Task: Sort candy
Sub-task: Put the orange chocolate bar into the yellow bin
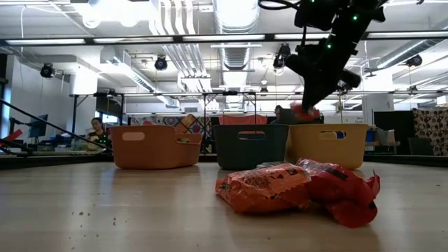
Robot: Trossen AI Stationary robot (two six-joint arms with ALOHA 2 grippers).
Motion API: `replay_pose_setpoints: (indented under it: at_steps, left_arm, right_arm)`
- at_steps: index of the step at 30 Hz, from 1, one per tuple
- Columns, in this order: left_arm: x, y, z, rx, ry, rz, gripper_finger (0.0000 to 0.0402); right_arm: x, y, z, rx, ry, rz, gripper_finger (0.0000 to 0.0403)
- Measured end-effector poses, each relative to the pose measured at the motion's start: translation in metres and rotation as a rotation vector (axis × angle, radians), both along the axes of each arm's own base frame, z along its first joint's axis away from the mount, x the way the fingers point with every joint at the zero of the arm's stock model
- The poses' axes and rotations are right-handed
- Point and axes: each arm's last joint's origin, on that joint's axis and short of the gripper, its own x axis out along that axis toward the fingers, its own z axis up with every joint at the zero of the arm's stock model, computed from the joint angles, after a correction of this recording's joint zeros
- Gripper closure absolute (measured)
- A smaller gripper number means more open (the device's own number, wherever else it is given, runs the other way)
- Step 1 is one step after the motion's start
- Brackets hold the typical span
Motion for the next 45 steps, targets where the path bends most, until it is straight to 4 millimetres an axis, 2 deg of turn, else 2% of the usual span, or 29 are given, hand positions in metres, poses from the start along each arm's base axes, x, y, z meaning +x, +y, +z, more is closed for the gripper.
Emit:
replay_pose_setpoints:
  at_steps: [7, 12, 15, 20, 23, 27, 30, 34, 40, 45]
  left_arm:
    - [0.012, -0.017, -0.016, -0.016, 0.112, -0.167, 0.0402]
    - [0.024, -0.039, -0.036, -0.061, 0.182, -0.332, 0.0401]
    - [0.034, -0.06, -0.054, -0.111, 0.238, -0.485, 0.0402]
    - [0.053, -0.099, -0.09, -0.061, 0.283, -0.634, 0.0402]
    - [0.063, -0.117, -0.116, -0.089, 0.333, -0.683, 0.0402]
    - [0.07, -0.136, -0.144, -0.22, 0.354, -0.701, 0.0402]
    - [0.072, -0.147, -0.159, -0.295, 0.347, -0.671, 0.0402]
    - [0.072, -0.152, -0.17, -0.355, 0.308, -0.622, 0.0402]
    - [0.075, -0.145, -0.195, -0.397, 0.2, -0.602, 0.0402]
    - [0.081, -0.13, -0.205, -0.527, 0.145, -0.394, 0.0402]
  right_arm:
    - [-0.004, -0.008, 0.0, 0.093, -0.042, -0.041, 0.0283]
    - [-0.004, -0.002, 0.012, 0.222, -0.125, 0.064, 0.0256]
    - [-0.003, 0.006, 0.023, 0.295, -0.179, 0.149, 0.0248]
    - [-0.005, 0.023, 0.043, 0.294, -0.248, 0.237, 0.0247]
    - [-0.007, 0.033, 0.055, 0.286, -0.285, 0.283, 0.025]
    - [-0.011, 0.045, 0.07, 0.279, -0.332, 0.34, 0.025]
    - [-0.015, 0.051, 0.077, 0.277, -0.354, 0.373, 0.0252]
    - [-0.016, 0.058, 0.082, 0.273, -0.367, 0.404, 0.0255]
    - [-0.015, 0.061, 0.08, 0.234, -0.35, 0.401, 0.0257]
    - [-0.013, 0.064, 0.076, 0.242, -0.333, 0.408, 0.026]
